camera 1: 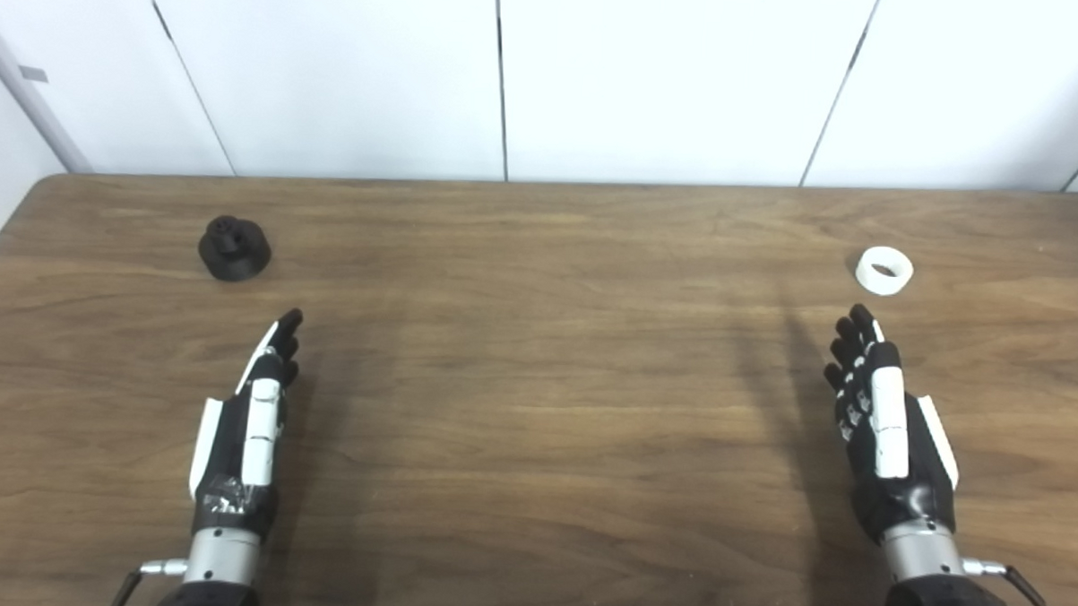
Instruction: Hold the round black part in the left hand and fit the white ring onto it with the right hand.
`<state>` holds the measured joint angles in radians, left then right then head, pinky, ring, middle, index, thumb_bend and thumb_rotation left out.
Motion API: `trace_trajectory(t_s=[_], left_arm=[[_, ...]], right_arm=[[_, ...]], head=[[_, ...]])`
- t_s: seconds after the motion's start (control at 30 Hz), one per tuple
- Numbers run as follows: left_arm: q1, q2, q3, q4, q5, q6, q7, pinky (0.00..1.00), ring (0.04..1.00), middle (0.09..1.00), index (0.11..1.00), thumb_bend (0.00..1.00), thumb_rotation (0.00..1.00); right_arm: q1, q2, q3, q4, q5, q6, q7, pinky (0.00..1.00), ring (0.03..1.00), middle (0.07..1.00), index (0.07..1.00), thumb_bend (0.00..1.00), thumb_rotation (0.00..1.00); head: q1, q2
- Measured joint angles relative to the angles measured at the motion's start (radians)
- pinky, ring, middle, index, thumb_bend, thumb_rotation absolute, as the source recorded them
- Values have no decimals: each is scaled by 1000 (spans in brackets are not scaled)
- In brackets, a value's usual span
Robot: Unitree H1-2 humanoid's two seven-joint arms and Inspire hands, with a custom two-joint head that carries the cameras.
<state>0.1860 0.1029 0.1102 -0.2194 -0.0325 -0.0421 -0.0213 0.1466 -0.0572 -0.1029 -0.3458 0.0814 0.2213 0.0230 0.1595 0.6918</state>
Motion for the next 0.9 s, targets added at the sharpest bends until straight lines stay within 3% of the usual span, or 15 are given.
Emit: trace_trajectory(t_s=[0.07,0.1,0.27,0.9], left_arm=[[1,-3,-9,3,7,-8,3,1000,1000,993,956,480,1000],[1,-5,-13,4,9,-11,5,1000,1000,990,955,473,998],[0,-11,-29,27,28,-44,13,1000,1000,999,967,481,1000],[-5,-18,-57,35,86,-52,43,1000,1000,1000,977,519,947]], right_arm=[[0,-2,-5,4,4,-10,5,1000,1000,1000,1000,528,1000],[1,-3,-7,6,7,-20,10,1000,1000,1000,1000,523,1000],[2,-17,-17,22,17,-34,28,1000,1000,1000,1000,492,1000],[3,-26,-18,26,31,-39,55,1000,1000,1000,1000,496,1000]], head=[[34,-18],[81,-46],[129,-80],[152,-149]])
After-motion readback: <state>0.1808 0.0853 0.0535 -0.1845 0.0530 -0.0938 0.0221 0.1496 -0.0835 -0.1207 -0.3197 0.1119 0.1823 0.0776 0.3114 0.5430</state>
